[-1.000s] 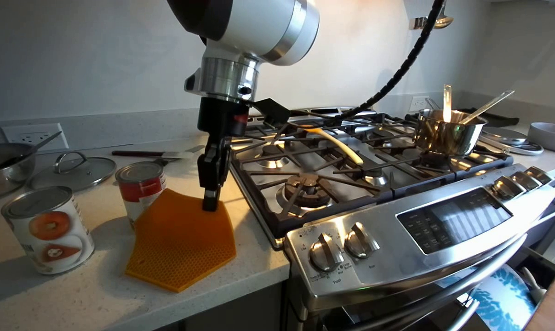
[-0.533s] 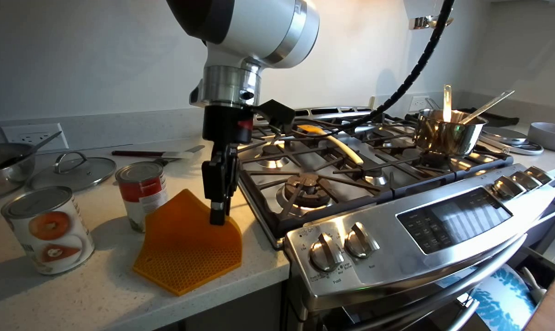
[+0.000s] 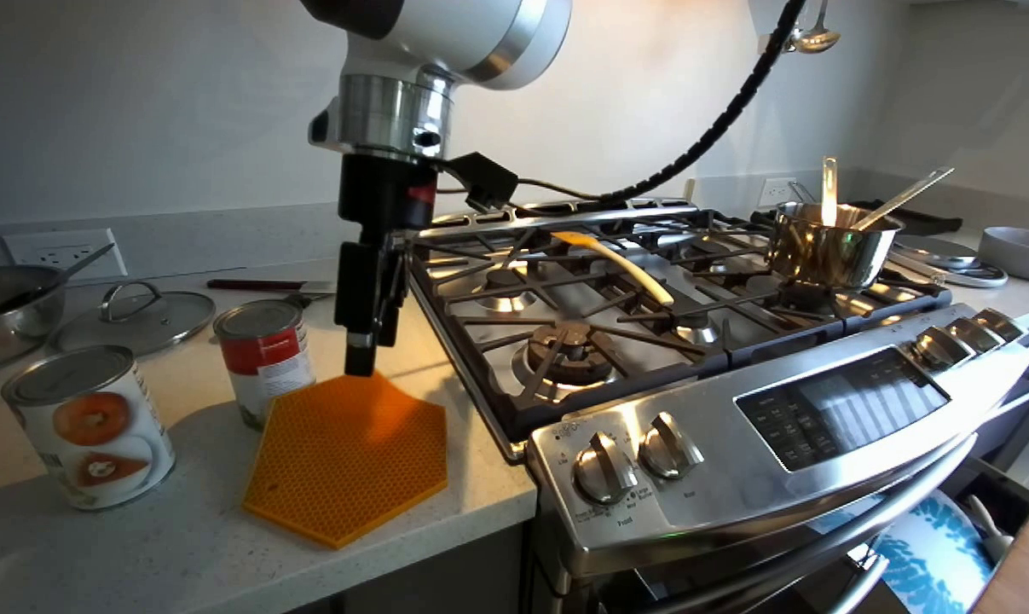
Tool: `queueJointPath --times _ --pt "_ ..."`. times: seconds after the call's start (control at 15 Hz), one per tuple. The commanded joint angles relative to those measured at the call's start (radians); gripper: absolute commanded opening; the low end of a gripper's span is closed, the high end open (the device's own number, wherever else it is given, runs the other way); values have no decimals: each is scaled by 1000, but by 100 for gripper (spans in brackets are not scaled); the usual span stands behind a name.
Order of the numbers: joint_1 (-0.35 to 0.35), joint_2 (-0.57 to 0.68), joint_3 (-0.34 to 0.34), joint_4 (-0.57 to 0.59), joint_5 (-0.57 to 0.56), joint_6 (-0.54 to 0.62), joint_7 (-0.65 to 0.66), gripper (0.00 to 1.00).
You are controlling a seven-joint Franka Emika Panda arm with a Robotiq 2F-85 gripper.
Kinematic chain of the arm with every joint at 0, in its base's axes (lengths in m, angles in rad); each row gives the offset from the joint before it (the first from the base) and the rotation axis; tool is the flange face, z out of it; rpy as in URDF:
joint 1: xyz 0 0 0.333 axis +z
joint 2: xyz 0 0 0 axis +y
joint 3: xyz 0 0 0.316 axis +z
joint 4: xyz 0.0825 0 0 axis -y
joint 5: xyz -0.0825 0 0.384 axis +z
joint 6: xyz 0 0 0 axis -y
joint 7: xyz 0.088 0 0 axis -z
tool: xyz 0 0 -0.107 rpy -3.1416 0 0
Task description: Put the orange coaster on the left side of the counter
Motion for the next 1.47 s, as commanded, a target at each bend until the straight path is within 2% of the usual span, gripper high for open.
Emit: queueJointPath --times 0.0,0.13,0.4,0.47,0.53,0.87,1.27,1.4 --pt "14 -31 27 -2 -65 133 -37 100" --pt "20 -26 38 -4 -82 230 -38 100" --pt "69 -3 -8 -9 -219 423 59 100" --pt "70 8 -13 2 -252 414 73 100" --pt "28 -2 37 6 -213 385 47 100" --pt "34 11 24 8 -248 398 63 100" --pt "84 99 -23 85 -363 437 121 100" --pt "77 123 -8 104 -365 419 130 100"
